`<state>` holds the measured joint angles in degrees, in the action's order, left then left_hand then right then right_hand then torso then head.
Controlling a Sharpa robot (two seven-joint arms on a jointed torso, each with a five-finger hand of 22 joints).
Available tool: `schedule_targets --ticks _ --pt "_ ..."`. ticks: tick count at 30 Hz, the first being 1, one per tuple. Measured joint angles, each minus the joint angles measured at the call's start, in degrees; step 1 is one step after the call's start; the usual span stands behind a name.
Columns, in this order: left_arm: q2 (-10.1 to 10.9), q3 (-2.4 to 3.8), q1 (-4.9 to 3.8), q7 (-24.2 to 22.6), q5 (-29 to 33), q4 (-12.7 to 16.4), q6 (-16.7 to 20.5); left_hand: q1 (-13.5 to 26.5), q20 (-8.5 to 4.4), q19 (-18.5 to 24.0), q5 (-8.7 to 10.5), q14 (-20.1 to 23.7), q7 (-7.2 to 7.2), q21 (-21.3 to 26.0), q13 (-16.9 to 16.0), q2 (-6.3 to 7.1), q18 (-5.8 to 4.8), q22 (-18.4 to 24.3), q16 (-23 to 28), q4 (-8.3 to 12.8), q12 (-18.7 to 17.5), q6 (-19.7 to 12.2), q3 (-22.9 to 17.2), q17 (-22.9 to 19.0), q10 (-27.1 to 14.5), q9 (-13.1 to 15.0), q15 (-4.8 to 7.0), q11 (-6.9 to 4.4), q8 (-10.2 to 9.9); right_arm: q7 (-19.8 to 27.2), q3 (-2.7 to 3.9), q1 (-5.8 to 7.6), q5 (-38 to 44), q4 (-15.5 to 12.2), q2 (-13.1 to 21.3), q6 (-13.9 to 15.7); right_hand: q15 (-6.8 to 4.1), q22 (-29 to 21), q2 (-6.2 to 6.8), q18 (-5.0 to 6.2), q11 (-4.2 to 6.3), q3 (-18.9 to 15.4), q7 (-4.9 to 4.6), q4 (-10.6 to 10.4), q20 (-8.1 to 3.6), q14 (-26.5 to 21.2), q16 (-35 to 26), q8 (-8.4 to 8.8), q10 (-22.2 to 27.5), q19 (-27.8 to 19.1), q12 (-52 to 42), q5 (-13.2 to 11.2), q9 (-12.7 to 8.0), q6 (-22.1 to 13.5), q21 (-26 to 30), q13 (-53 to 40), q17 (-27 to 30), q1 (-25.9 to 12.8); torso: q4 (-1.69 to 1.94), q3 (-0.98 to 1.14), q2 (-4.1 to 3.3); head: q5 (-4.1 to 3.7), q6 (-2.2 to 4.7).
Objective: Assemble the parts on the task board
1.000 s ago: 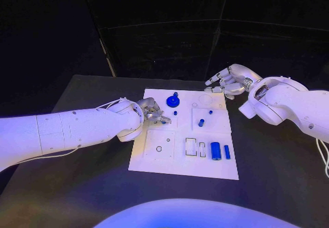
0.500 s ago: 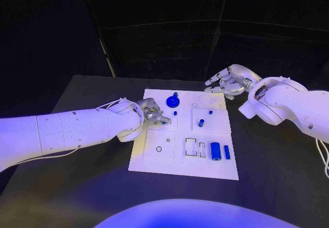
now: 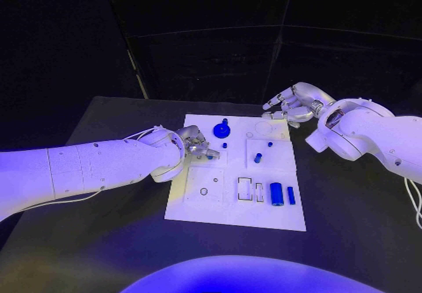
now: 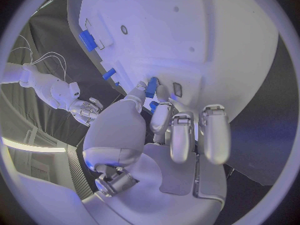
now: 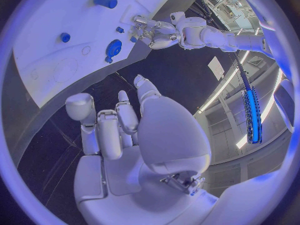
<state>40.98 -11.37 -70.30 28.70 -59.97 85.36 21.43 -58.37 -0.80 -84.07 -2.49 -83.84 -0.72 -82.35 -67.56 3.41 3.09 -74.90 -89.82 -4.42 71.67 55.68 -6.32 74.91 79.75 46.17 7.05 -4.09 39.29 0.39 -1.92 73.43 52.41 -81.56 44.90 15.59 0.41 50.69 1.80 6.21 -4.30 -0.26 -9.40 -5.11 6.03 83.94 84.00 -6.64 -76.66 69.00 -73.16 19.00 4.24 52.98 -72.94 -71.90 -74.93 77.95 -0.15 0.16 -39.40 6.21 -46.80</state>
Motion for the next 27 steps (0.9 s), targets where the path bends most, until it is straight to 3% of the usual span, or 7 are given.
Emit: schedule_targets --ticks 6,27 --pt "-0.06 0.00 0.00 0.00 0.00 -0.01 -0.06 0.58 0.00 0.00 0.00 0.00 0.00 0.00 0.00 0.58 0.01 -0.01 0.00 -0.39 0.00 0.00 0.87 0.00 0.00 0.12 0.00 0.00 0.23 0.00 0.00 0.00 0.00 0.01 -0.01 0.00 0.00 0.00 0.00 0.00 0.00 -0.09 0.00 -0.09 0.00 0.00 0.00 0.00 0.00 0.00 0.00 0.00 0.00 0.00 0.00 0.00 0.00 0.00 0.01 0.01 0.00 -0.10 -0.02" --pt "0.46 0.08 -0.07 0.03 0.00 0.33 -0.71 1.24 0.00 0.00 0.00 0.00 0.00 -0.21 -0.04 0.80 0.00 -0.03 0.00 -1.70 0.00 0.00 2.48 0.00 0.00 0.23 0.00 0.00 0.23 0.00 0.00 0.00 0.00 0.03 0.01 0.04 0.00 -0.08 -0.06 0.00 0.00 -0.71 0.00 -0.71 0.00 0.00 0.00 -0.24 0.00 0.00 0.00 0.00 0.00 0.00 0.00 0.05 0.01 -0.92 0.01 0.02 0.02 -0.22 0.02"
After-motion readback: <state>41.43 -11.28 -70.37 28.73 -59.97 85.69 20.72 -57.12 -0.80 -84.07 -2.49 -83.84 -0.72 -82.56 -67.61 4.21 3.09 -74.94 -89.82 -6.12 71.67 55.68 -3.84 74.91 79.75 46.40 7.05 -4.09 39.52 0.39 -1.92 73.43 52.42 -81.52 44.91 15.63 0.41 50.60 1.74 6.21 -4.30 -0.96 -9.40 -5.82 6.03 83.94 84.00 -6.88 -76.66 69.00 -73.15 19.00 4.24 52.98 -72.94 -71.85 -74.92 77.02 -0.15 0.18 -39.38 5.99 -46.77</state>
